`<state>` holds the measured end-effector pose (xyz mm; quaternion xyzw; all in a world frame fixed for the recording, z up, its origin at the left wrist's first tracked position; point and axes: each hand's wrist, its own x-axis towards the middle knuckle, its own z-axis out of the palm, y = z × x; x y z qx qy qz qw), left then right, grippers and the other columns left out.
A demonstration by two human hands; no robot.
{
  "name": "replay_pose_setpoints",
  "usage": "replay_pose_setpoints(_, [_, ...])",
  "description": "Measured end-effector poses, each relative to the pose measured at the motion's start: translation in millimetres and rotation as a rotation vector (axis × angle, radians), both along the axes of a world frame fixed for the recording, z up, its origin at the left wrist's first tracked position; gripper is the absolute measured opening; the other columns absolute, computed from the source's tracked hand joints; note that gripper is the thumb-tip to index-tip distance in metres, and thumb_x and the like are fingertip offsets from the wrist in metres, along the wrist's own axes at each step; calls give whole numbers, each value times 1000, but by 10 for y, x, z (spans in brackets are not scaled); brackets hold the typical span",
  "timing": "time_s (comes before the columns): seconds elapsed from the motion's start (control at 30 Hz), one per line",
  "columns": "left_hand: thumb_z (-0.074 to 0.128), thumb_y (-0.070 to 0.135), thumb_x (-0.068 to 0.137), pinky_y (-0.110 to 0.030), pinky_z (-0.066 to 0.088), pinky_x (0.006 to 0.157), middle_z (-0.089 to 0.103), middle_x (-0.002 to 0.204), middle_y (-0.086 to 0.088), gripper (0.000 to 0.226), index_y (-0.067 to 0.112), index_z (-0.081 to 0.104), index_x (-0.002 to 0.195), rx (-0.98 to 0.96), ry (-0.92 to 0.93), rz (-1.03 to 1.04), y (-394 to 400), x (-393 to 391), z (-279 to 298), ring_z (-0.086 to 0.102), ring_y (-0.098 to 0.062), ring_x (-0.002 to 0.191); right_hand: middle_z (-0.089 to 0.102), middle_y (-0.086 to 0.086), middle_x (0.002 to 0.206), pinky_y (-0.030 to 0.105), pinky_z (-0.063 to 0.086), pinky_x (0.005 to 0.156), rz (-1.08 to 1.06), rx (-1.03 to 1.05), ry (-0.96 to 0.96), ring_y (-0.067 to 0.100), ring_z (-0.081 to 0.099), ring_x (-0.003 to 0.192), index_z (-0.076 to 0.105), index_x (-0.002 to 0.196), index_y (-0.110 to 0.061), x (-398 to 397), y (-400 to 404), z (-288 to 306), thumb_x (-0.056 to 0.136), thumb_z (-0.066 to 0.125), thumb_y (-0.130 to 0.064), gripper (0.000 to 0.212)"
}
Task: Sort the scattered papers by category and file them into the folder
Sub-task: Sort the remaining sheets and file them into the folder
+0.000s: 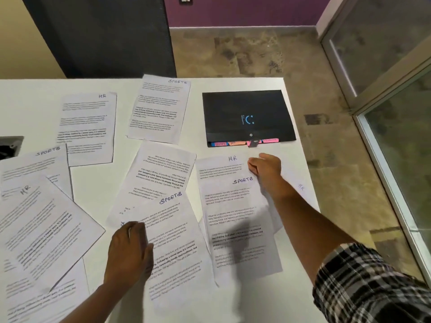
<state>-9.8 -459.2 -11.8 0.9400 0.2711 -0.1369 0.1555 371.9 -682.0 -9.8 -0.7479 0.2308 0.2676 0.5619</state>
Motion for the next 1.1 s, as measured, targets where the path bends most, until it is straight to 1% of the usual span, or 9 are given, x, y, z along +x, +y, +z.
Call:
replay_pose_setpoints(0.07, [45,47,84,-46,43,97,51,128,-14,61,5,52,128,-18,-24,-33,-52,131,6,49,-35,116,67,-4,80,28,54,66,73,-91,-103,24,68,79,63,89,-27,-227,-225,-89,68,77,-19,27])
replay_pose_setpoints(0.13, [49,45,84,-44,42,98,50,128,-12,58,6,52,128,-41,-61,-83,-150,293,22,48,-35,116,64,-13,75,28,49,71,207,-236,-188,18,65,78,62,79,-26,-475,-485,-181,63,71,-27,18])
replay_pose_setpoints(0.23, [55,42,84,-42,41,101,49,130,-11,56,7,50,129,-64,-120,-167,-342,564,33,47,-32,120,72,-6,103,27,51,86,266,-390,-338,14,67,96,72,101,-20,-761,-749,-219,79,77,-22,23])
replay_pose_setpoints(0.37, [70,42,83,-41,41,108,44,142,-14,70,4,46,137,-90,-133,-277,-587,907,-51,43,-32,131,63,11,121,45,52,97,165,-649,-488,34,59,112,70,117,-11,-988,-1018,-252,81,82,-19,38])
replay_pose_setpoints(0.47, [69,52,81,-48,36,114,32,156,-17,91,5,34,150,-68,-14,-390,-735,1062,-137,32,-36,143,54,12,136,52,49,98,137,-770,-408,37,49,126,60,131,-9,-977,-1230,-239,81,82,-32,58])
replay_pose_setpoints(0.67, [62,56,87,-45,13,124,-11,166,-5,104,17,-2,159,-21,141,-420,-911,1141,-168,-3,-30,153,28,5,165,52,34,113,413,-873,-351,27,27,150,31,156,-18,-814,-1615,-348,74,75,-67,105])
replay_pose_setpoints(0.87, [62,51,89,-43,8,124,-12,166,-7,102,15,-3,158,15,173,-424,-956,1153,-141,-6,-28,153,45,6,153,51,42,105,420,-896,-418,29,40,140,34,154,-19,-851,-1612,-319,73,77,-65,103])
replay_pose_setpoints(0.97, [61,51,90,-43,6,124,-12,166,-8,101,14,-4,158,39,182,-433,-956,1141,-147,-6,-28,153,50,4,144,52,46,100,399,-843,-421,30,46,134,41,148,-20,-818,-1604,-278,75,82,-52,90])
replay_pose_setpoints(1.1, [65,48,88,-43,4,124,-4,166,-8,101,13,3,159,43,163,-432,-996,1192,-99,-3,-27,153,70,2,118,46,56,96,16,-366,-160,25,67,109,59,126,-16,-737,-1635,-277,64,90,-24,70])
